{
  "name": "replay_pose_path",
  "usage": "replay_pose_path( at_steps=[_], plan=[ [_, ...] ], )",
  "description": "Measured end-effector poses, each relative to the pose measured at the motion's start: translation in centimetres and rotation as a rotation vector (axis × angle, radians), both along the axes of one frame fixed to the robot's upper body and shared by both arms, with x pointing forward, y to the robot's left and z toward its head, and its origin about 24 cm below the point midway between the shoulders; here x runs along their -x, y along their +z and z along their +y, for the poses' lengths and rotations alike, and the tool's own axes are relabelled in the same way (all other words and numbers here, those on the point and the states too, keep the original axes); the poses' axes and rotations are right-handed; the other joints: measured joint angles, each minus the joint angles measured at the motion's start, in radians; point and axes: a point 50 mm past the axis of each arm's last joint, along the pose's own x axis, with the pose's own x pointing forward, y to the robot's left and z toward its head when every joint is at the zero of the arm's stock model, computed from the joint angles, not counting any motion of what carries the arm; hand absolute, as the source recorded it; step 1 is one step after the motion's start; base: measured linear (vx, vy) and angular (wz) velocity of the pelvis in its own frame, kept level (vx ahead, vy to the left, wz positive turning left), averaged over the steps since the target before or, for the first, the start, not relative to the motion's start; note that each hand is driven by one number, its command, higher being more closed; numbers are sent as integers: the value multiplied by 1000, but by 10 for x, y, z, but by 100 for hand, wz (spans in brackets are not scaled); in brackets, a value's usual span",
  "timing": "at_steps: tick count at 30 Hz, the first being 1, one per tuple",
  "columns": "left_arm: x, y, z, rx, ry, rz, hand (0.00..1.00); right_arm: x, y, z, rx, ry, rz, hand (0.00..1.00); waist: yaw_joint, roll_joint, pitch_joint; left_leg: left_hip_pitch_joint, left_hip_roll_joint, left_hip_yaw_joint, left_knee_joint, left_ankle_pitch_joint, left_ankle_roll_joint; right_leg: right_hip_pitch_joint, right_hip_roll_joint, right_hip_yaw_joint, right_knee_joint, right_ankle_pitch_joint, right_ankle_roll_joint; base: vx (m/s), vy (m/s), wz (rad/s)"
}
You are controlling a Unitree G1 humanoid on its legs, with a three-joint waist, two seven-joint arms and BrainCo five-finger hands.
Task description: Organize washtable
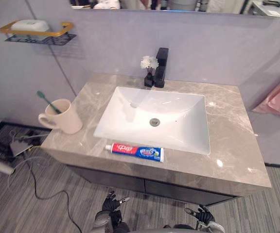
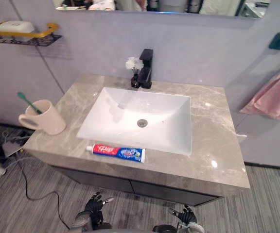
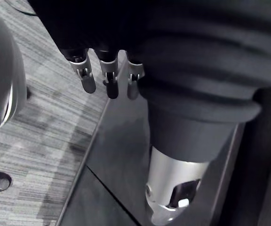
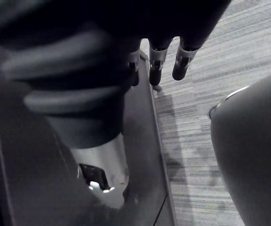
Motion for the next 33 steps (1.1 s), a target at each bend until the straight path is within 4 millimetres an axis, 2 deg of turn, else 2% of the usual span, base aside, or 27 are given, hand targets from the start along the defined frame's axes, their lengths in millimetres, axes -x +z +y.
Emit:
replay_pose_path(
  at_steps=[3,6,11,14,18,22,23,33],
  plan=[
    [2,0,9,-24,-3,10,0,3,-2,9,-25,-1,8,0,1,-30,-12,33,-36,36,-30,-3,6,15,-37,9,-22,6,15,99,194,-27],
    [7,-2,15,-37,-9,35,0,8,-4,13,-37,-5,25,0,2,-39,-20,76,-60,50,-80,5,19,33,-55,10,-40,8,18,63,108,-13],
    [11,-4,15,-41,-28,61,0,10,-4,8,-32,-33,30,0,2,-30,-26,93,-68,46,-117,15,33,34,-49,8,-54,10,23,5,6,0],
    [15,-6,15,-43,-34,75,0,11,-4,1,-16,-41,35,0,0,-8,-28,94,-67,30,-126,25,32,38,-45,3,-60,12,25,-19,-24,5],
    [29,-9,19,-48,-28,115,0,17,-5,-6,-2,-44,62,0,3,3,-35,128,-68,18,-178,48,30,54,-38,0,-71,16,31,-36,-30,4],
    [33,-10,21,-53,-24,125,0,17,-5,-9,5,-47,66,0,2,-4,-36,128,-74,11,-186,55,38,58,-42,0,-84,30,34,-52,0,0],
    [33,-9,31,-78,-23,126,0,28,-6,-19,34,-40,104,0,0,-13,-23,146,-96,-15,-211,65,51,85,-59,-14,-116,44,42,0,0,0],
    [31,-8,30,-89,-68,126,0,30,-6,-20,33,-43,108,0,0,-13,-23,145,-97,-23,-228,75,49,84,-59,-26,-121,44,42,0,-1,2]
  ],
)
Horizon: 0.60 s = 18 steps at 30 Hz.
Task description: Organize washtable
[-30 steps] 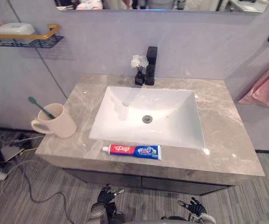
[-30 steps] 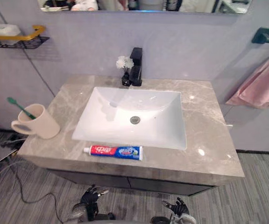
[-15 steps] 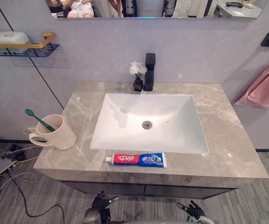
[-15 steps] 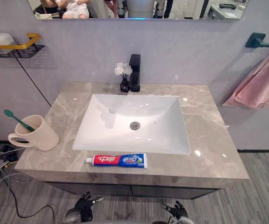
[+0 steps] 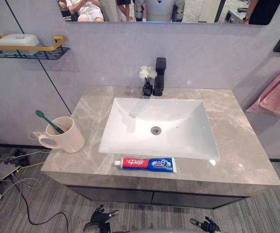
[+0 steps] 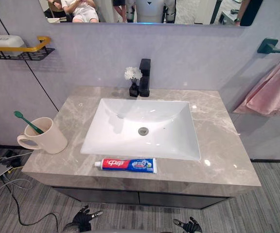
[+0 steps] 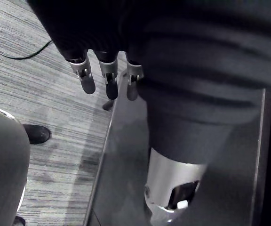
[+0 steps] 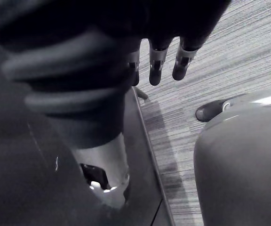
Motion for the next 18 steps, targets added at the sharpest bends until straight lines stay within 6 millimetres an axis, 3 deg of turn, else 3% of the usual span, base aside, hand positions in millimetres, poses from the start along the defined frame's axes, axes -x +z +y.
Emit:
replay_pose_path(
  at_steps=[10,18],
  plan=[
    [-2,0,-1,3,-34,-5,0,14,-2,-1,-16,-55,25,0,0,-1,2,0,1,-25,-20,10,-2,19,0,-46,-22,2,3,-5,-38,10],
    [0,1,6,7,54,-12,0,15,-2,-2,-16,-74,24,0,1,2,11,-3,3,-60,-32,28,-6,34,-2,-87,-26,2,3,-38,-35,13]
  ],
)
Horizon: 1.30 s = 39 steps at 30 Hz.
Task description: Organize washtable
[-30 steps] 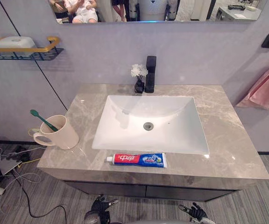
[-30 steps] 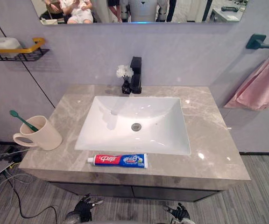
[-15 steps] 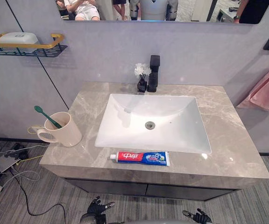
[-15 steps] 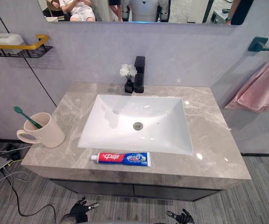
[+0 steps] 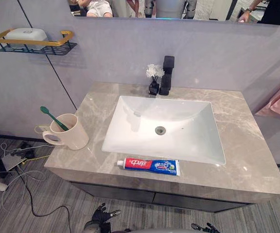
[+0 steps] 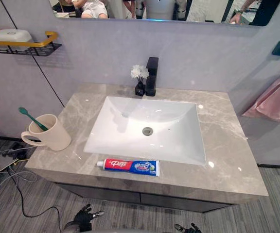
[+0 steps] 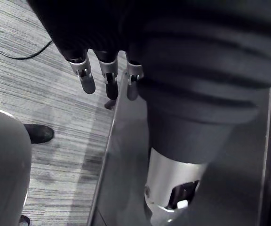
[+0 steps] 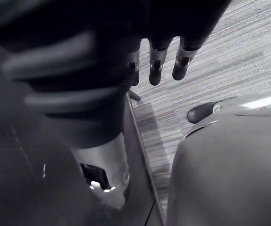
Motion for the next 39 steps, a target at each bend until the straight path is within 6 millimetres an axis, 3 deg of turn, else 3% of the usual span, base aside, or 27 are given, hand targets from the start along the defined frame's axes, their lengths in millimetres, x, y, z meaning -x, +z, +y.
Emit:
replay_pose_path(
  at_steps=[5,9,11,12,14,15,16,17,20,22,23,26,30,34,39],
  plan=[
    [15,2,29,-47,193,5,0,0,1,-7,10,-45,-7,0,2,7,12,-11,0,-13,-1,9,0,0,0,-23,1,0,0,-52,-33,15],
    [22,20,81,-152,416,-73,0,0,3,-17,30,-86,-18,0,5,15,17,-20,1,-33,-1,15,0,3,-1,-46,1,0,0,-36,-33,17],
    [13,45,117,-244,539,-218,0,-3,5,-21,41,-94,-39,0,17,21,21,-24,1,-36,-1,16,0,3,-1,-51,1,0,0,-38,-25,8],
    [10,53,124,-270,560,-267,0,-4,6,-22,43,-101,-46,0,28,23,21,-24,1,-36,-1,16,0,2,-2,-52,1,0,0,-35,-18,2],
    [-12,96,145,-354,599,-506,0,0,7,-22,50,-107,-54,0,58,28,20,-27,0,-40,-1,16,0,3,-4,-58,0,0,0,-26,-20,6],
    [-19,110,148,-381,602,-577,0,1,7,-21,49,-108,-58,0,59,28,20,-30,0,-43,-1,16,0,3,-4,-61,-1,-1,0,-17,-25,20],
    [-28,136,152,-435,603,-707,0,1,7,-19,44,-110,-64,0,60,27,20,-36,-1,-56,0,17,1,6,-4,-77,-2,-1,0,-11,-33,24],
    [-36,161,150,-473,595,-823,0,1,7,-16,40,-111,-74,0,63,27,20,-34,-1,-62,0,17,2,11,-5,-87,-3,0,0,-9,-28,23],
    [-49,203,136,-519,579,-1033,0,0,7,-13,31,-111,-79,0,80,31,14,-35,-3,-70,8,16,1,22,-13,-102,-6,-1,0,-13,-13,11],
    [-62,234,115,-544,509,-1181,0,0,7,-11,15,-112,-83,0,85,32,14,-37,-4,-85,18,16,1,36,-12,-115,-7,-1,0,-21,-27,18],
    [-65,241,109,-555,475,-1209,0,0,6,-11,9,-111,-84,0,85,32,14,-38,-4,-90,20,16,1,39,-12,-123,-7,-1,0,-52,-35,24],
    [-81,280,68,-561,280,-1397,0,1,6,-10,-2,-106,-84,0,86,31,3,-50,-7,-114,37,16,0,39,-12,-139,-8,-1,0,-65,-23,14],
    [-85,305,37,-573,147,-1528,0,3,5,-10,-12,-96,-74,0,84,38,-12,-52,-8,-114,42,16,1,39,-13,-137,-7,0,0,-61,-10,1],
    [-81,332,-8,-559,-63,-1703,0,15,3,-10,-19,-66,-31,0,82,44,-24,-53,-5,-113,43,16,1,36,-8,-133,-7,0,-1,-50,-14,-2],
    [-82,335,-36,-564,-310,-1734,0,16,3,-10,-22,-11,-19,0,65,42,-30,-53,2,-107,43,18,-2,33,-1,-124,-12,3,-5,-21,-18,-5]
  ],
)
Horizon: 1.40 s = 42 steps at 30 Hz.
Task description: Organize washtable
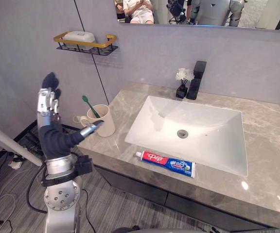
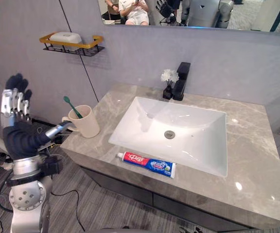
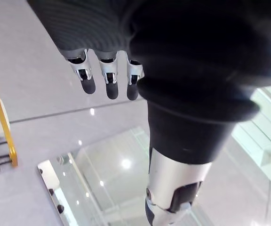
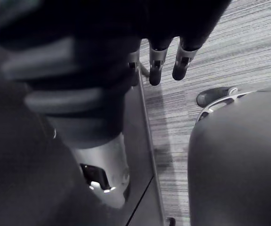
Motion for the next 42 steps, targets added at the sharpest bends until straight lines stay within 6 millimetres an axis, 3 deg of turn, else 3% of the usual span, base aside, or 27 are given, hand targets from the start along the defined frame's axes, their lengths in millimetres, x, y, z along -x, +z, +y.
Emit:
replay_pose_path(
  at_steps=[8,15,19,25,42],
  plan=[
    [-18,-14,-44,-129,-252,84,0,-3,0,0,7,68,5,0,-12,-1,-6,-5,1,26,-1,0,0,-19,1,26,0,6,1,-22,-6,-9],
    [-34,-60,-61,-293,-346,300,0,-7,1,0,14,108,3,0,-20,2,-9,-3,2,43,-12,1,0,-18,6,39,-30,26,1,-25,-6,-7],
    [-41,-85,-66,-388,-371,420,0,-12,2,1,16,127,-10,0,-42,3,-9,4,1,46,-30,7,0,-18,6,43,-38,29,3,-5,-5,-3],
    [-42,-92,-68,-493,-388,436,0,-18,3,1,20,140,-23,0,-65,2,-7,6,0,49,-38,7,0,-14,6,45,-52,32,5,-1,-3,-1],
    [-40,-99,-63,-635,-401,456,0,-20,5,-4,40,158,-31,0,-65,16,1,19,1,51,-40,7,0,-4,3,47,-51,33,5,-29,-11,0]
  ],
)
